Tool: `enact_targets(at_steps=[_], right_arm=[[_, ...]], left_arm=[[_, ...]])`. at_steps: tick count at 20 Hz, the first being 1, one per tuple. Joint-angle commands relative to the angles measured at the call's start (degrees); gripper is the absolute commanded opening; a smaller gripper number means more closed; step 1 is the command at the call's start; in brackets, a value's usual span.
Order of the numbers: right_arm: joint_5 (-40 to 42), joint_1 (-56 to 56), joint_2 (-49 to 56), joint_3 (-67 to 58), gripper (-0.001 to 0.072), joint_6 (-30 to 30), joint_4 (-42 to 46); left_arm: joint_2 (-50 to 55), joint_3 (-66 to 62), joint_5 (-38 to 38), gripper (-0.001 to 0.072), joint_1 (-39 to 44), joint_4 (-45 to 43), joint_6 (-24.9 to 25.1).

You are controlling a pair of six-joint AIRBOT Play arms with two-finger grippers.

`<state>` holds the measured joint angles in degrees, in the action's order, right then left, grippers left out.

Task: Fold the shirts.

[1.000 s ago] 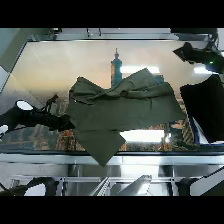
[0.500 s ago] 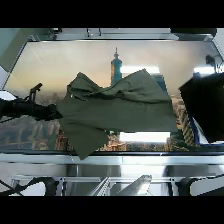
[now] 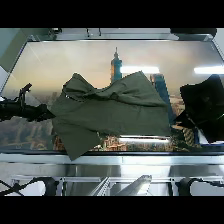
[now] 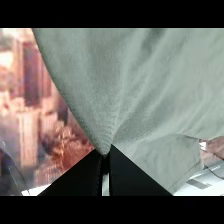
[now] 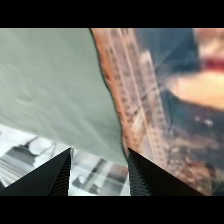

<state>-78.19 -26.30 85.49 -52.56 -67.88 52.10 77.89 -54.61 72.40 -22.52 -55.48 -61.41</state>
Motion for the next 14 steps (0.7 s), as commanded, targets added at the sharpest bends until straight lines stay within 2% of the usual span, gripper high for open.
enact_targets(at_steps=[1,6,10,11,12,13,14], right_arm=[[5.3,1.8,-0.5,6.6,0.0395,1.5,0.6],[9.4,6.3,-0.2,9.4,0.0388,2.3,-0.4],[10.8,9.1,0.2,9.4,0.0357,7.5,-8.9],[10.7,9.0,0.2,9.4,0.0349,8.0,-9.6],[10.7,8.9,0.2,9.4,0.0224,8.0,-9.4],[10.7,8.9,0.2,9.4,0.0058,8.4,-9.5],[10.7,8.9,0.2,9.4,0.0012,8.8,-9.5]], left_arm=[[0.0,-0.1,0.7,0.0033,-0.2,0.1,0.1],[0.0,-0.1,1.0,0.0033,-0.2,0.1,0.1],[0.0,-0.1,2.2,0.0040,-0.8,-0.1,0.1],[0.0,-0.1,2.8,0.0186,-1.4,-0.3,0.0],[0.0,0.0,3.3,0.0347,-2.2,-0.4,-0.4],[0.0,0.1,3.7,0.0348,-3.0,-0.4,-0.6],[0.0,0.6,4.3,0.0380,-3.8,-0.4,-0.8]])
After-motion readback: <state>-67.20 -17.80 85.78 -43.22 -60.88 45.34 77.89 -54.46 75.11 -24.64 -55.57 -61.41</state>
